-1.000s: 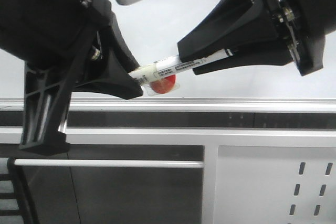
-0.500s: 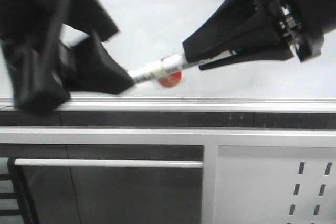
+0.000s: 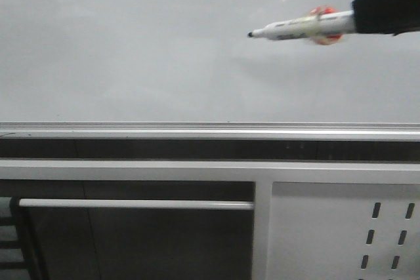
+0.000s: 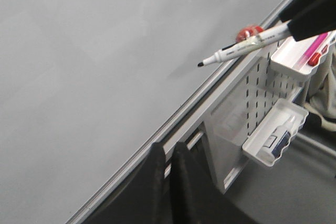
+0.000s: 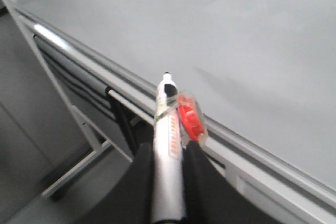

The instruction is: Write number 1 on whiteboard

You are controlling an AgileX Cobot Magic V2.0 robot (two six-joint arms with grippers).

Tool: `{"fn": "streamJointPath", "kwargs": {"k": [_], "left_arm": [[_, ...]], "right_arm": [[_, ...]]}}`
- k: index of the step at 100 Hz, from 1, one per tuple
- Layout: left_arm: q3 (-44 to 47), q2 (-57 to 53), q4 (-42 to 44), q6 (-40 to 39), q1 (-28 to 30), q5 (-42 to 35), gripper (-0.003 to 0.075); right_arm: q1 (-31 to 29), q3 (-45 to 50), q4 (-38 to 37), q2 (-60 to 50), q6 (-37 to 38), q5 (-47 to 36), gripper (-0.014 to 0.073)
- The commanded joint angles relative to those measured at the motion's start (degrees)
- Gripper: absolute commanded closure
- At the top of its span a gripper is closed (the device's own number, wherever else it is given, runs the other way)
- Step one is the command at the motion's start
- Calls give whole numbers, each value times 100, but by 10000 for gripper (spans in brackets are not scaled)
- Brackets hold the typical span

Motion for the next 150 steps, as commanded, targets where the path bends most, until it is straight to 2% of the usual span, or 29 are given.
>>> {"fn": "streamJointPath", "kwargs": {"k": [1,28,43,72,90,104,119,150], "left_arm": [[-46,-266,45,-376,-33,-357,738],[927,-1174,1349,-2448,-33,-977,738],[1206,-1852,1815,-2981,-33,-792,738],[1729,-3552,2028,-3005,122,-189,739],[2025,-4258,2178,-2886,865,146,738],[2209,-4381,2343,-2525,1593,146,738],[2411,-4381,2343,-2509,2189,74,738],[2450,-4381,2109,-2509,2425,-80,738]], "right_arm": [[-15,75,253,-666,-158,-359,654],[-15,595,242,-2293,-158,-864,654],[-15,744,242,-2563,-158,-867,654],[-15,820,242,-2568,-158,-877,654],[-15,820,231,-2568,-158,-964,654],[-15,820,231,-2568,-158,-964,654],[-15,820,231,-2555,-158,-964,654],[-15,820,231,-2555,-158,-1078,654]]}}
